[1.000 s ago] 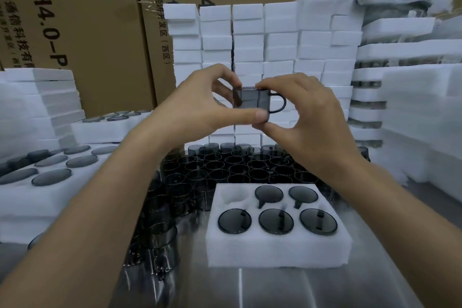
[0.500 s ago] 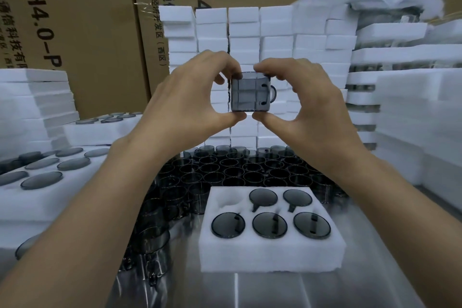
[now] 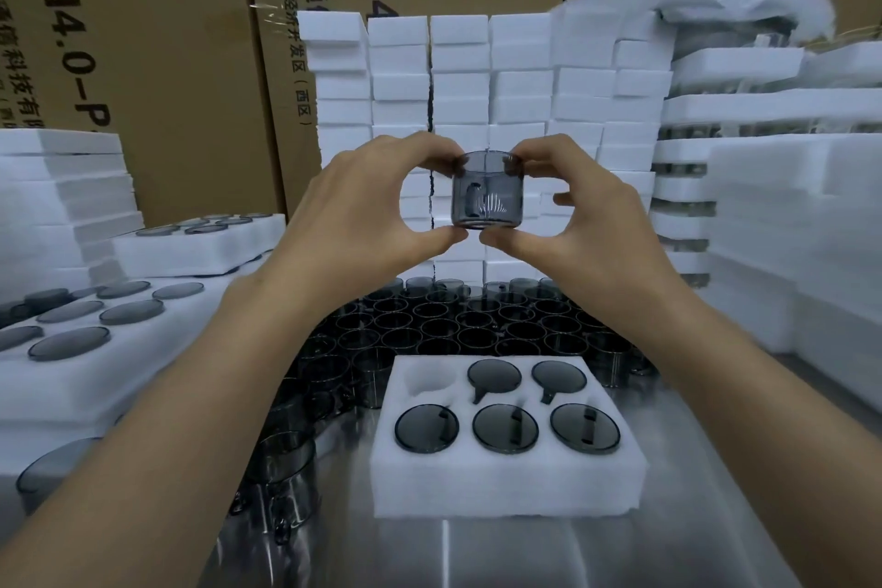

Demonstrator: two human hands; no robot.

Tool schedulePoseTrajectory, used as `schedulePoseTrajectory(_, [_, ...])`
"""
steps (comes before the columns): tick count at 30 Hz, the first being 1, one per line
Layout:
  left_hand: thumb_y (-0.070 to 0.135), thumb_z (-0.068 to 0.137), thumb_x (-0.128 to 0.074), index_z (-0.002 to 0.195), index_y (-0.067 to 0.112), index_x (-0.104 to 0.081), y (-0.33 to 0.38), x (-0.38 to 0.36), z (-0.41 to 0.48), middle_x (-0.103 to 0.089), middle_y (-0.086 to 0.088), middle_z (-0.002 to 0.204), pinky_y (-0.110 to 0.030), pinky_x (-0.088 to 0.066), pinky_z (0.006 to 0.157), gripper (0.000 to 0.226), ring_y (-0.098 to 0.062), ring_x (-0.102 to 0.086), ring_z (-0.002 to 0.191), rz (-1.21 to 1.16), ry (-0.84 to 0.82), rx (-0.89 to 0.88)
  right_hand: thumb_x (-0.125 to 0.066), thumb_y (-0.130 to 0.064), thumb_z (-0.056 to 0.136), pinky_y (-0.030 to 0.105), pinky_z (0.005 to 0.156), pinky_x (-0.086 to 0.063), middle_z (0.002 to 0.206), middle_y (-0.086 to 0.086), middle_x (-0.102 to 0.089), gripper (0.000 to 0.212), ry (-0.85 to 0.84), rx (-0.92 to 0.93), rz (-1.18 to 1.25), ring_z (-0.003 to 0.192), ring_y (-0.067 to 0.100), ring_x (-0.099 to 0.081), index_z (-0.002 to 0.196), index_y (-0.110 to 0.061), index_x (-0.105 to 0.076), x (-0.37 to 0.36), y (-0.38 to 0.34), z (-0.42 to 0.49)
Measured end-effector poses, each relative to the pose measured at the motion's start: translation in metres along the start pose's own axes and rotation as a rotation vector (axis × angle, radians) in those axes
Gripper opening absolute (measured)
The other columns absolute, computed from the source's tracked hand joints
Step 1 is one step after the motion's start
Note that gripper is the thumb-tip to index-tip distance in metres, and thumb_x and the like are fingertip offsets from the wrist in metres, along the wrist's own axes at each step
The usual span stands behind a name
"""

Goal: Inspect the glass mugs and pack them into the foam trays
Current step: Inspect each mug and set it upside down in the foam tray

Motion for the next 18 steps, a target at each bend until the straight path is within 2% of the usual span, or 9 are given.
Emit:
schedulePoseTrajectory(3, [0.044,0.082,-0.081,0.130,0.031,-0.064,0.007,-0.002,-0.001,-0.065,0.019,0.125,-0.042,-0.053,0.089,0.052,-0.009,-0.056,0.122,0.110,0.021,-0.041,-0.087,-0.034,0.085,0.034,0.104,-0.048,0.131,-0.020,-0.062,0.061,0.013,0.081,-0.066,0.126,0.006,-0.055,0.137,-0.034,-0.056,-0.001,-0.004,-0.001])
schedulePoseTrajectory(7, [0.036,0.082,-0.082,0.125,0.026,-0.062,0.014,-0.001,0.002,-0.058,0.012,0.131,-0.032,-0.040,0.080,0.048,-0.015,-0.046,0.130,0.205,0.067,-0.102,-0.083,-0.034,0.087,0.028,0.100,-0.046,0.131,-0.014,-0.063,0.056,0.047,0.202,-0.185,0.124,0.013,-0.055,0.138,-0.029,-0.060,0.002,-0.009,0.000])
schedulePoseTrajectory(11, [0.028,0.084,-0.081,0.124,0.022,-0.062,0.019,-0.004,0.000,-0.060,0.009,0.131,-0.029,-0.042,0.086,0.045,-0.019,-0.046,0.131,0.139,0.103,-0.184,-0.084,-0.030,0.087,0.028,0.098,-0.046,0.133,-0.011,-0.063,0.051,0.097,0.177,-0.254,0.125,0.016,-0.054,0.135,-0.027,-0.064,0.003,-0.006,0.000])
schedulePoseTrajectory(14, [0.026,0.085,-0.080,0.127,0.023,-0.064,0.021,-0.009,-0.002,-0.060,0.014,0.130,-0.033,-0.048,0.093,0.045,-0.017,-0.048,0.128,0.008,0.080,-0.183,-0.082,-0.034,0.089,0.031,0.102,-0.047,0.139,-0.013,-0.062,0.059,0.078,0.132,-0.271,0.131,0.015,-0.054,0.144,-0.030,-0.061,0.001,-0.002,-0.001])
schedulePoseTrajectory(18, [0.023,0.085,-0.081,0.131,0.027,-0.063,0.031,-0.013,-0.002,-0.062,0.017,0.129,-0.018,-0.040,0.098,0.049,-0.010,-0.053,0.125,-0.179,0.075,-0.167,-0.080,-0.033,0.088,0.033,0.102,-0.049,0.131,-0.017,-0.063,0.064,0.072,0.087,-0.222,0.126,0.011,-0.055,0.147,-0.030,-0.059,0.002,-0.001,0.001])
Point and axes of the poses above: each hand's wrist, its own z-axis towards the middle knuckle, its own x-axis out of the back of the hand, y = z × x, the point moved 3 cm from there along z, towards the middle knuckle
